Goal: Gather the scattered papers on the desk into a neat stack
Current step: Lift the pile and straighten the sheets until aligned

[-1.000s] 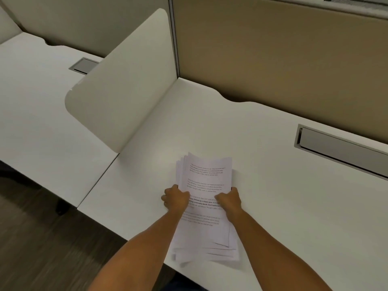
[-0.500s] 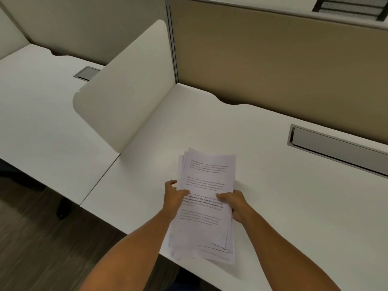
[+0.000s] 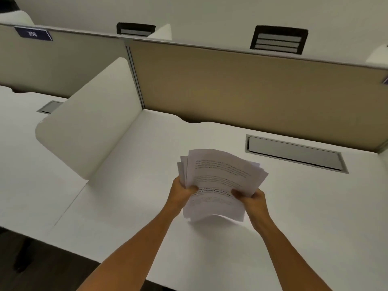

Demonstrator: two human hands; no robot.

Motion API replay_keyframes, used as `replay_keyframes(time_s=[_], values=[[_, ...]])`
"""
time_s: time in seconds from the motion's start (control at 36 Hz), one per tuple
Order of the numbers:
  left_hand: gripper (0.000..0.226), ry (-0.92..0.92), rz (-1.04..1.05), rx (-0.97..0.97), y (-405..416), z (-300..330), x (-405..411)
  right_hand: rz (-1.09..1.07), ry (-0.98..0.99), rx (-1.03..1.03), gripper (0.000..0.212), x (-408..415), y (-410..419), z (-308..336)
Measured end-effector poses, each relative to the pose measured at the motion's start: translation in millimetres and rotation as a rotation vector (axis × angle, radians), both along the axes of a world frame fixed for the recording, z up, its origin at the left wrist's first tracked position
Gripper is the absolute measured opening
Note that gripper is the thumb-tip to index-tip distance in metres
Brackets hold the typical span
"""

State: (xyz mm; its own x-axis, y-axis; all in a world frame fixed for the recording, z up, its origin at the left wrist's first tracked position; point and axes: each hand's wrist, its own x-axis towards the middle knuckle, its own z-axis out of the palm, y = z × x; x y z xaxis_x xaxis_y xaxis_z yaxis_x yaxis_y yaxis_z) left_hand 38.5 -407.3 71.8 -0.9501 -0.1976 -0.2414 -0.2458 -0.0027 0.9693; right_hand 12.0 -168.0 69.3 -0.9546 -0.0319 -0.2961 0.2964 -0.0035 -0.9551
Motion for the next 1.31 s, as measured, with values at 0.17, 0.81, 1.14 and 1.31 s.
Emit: replay_keyframes(time_s=[0.17,0.81,1.14,1.31], values=[[0.049,0.02,-0.024,0.003,29,0,-3,-0.043,0.023,-0.01,0.036,16,22,3],[0.034,0.106,0.002,-0.076,29,-2,14,0.072,0.18,0.087,0.063,26,46,5],[0.023,0.109,-0.038,-0.073,45,6,15,0.013,0.085,0.039,0.018,33,37,12],[0.044,0.028,-0.076,-0.082,46,-7,21,0.012,0.064,0.033,0.039,40,43,6]])
